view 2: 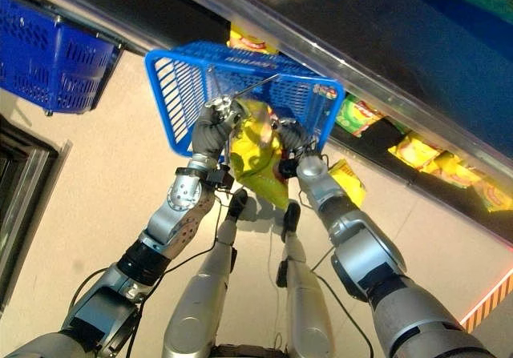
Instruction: Pick up the snacks into the basket
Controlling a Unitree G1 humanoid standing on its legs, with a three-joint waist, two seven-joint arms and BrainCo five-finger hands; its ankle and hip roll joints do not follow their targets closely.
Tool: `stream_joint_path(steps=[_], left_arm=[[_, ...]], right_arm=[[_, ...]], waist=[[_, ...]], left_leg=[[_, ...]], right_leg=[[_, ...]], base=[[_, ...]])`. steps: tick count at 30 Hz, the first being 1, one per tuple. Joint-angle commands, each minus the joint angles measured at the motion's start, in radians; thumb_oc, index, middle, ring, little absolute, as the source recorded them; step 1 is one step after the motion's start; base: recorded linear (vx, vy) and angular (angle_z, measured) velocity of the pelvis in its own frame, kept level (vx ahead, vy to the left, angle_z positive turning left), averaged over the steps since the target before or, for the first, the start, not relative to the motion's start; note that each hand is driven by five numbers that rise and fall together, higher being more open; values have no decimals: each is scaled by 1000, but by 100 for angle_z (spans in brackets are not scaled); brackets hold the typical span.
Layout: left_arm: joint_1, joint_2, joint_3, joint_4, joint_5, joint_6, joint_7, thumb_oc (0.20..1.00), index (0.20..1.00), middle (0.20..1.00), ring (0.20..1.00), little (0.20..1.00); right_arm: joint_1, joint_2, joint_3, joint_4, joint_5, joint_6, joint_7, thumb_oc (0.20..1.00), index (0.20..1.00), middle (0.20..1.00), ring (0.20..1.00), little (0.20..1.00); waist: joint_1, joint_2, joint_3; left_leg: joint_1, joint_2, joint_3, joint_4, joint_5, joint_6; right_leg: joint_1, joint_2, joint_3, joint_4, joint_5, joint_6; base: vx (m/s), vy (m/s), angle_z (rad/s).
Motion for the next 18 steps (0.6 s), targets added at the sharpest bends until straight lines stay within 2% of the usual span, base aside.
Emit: stream_joint_path(steps=[1,2,8,18], left_arm=[[-112,-74,-74,-230,-29,-91,-96,200,200,200,200,200],[-117,-73,-94,-242,-44,-85,-111,200,200,200,200,200],[-127,-80,-123,-245,-67,-81,-142,200,200,200,200,200],[-113,-57,-127,-250,-81,-69,-151,200,200,200,200,200]], right_arm=[[-119,-40,-22,8,21,-10,-61,200,200,200,200,200],[-146,-71,-33,55,26,-2,-63,200,200,200,200,200],[-174,-128,-45,87,56,0,-70,200,200,200,200,200],[-201,-144,-87,105,130,-10,-85,200,200,200,200,200]], waist=[[19,49,-7],[29,61,-7],[47,83,-7],[55,90,-7]], left_leg=[[33,-46,35,34,-93,1],[30,-53,29,38,-95,2],[24,-64,8,45,-95,3],[26,-76,5,58,-103,8]], right_leg=[[-23,-60,12,99,-80,79],[-22,-65,8,98,-79,81],[-19,-73,-3,98,-83,84],[2,-81,-3,89,-85,85]], base=[[0,0,0],[0,0,0],[12,5,12],[15,13,7]])
